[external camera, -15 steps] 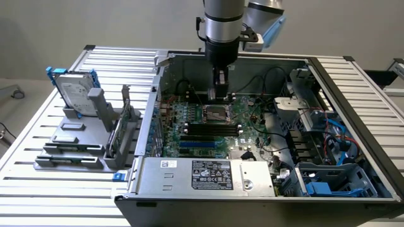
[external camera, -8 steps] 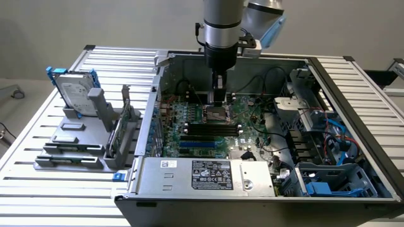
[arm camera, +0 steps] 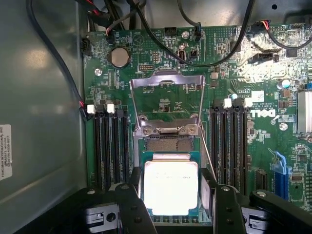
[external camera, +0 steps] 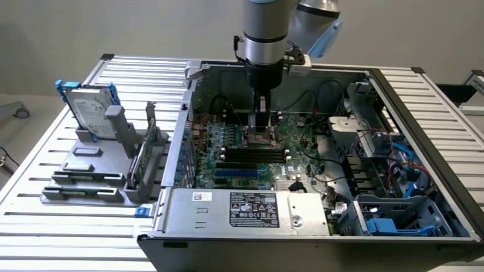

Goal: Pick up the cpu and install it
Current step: 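Place the cpu into insertion slot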

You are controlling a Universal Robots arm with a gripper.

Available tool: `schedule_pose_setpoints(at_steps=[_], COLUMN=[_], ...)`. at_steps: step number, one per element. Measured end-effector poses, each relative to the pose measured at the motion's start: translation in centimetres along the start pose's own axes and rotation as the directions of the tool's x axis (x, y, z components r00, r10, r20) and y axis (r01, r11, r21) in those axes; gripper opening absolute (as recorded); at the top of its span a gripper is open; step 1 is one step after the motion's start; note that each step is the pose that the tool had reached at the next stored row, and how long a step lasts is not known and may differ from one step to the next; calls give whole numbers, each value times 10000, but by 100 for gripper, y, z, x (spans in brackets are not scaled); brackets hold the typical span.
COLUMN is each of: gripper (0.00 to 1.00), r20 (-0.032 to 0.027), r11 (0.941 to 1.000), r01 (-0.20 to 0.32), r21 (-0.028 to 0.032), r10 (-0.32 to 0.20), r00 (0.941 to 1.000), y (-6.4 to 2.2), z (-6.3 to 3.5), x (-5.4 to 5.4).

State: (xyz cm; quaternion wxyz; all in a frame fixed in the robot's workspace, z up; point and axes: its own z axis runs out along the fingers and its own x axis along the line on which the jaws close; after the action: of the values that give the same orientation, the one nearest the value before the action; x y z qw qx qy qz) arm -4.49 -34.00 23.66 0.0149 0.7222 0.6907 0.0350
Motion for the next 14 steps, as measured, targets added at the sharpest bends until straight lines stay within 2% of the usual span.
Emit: schedule_pose_setpoints(at_steps=[12,14], gripper=[55,55], r20=[3,16], r11=[9999,9999], r01=[62,66], r21=[-97,-98], r10=[-62,-65], r00=[10000,10000], y=[-15,-16], z=[216,225], x=[-6,-7])
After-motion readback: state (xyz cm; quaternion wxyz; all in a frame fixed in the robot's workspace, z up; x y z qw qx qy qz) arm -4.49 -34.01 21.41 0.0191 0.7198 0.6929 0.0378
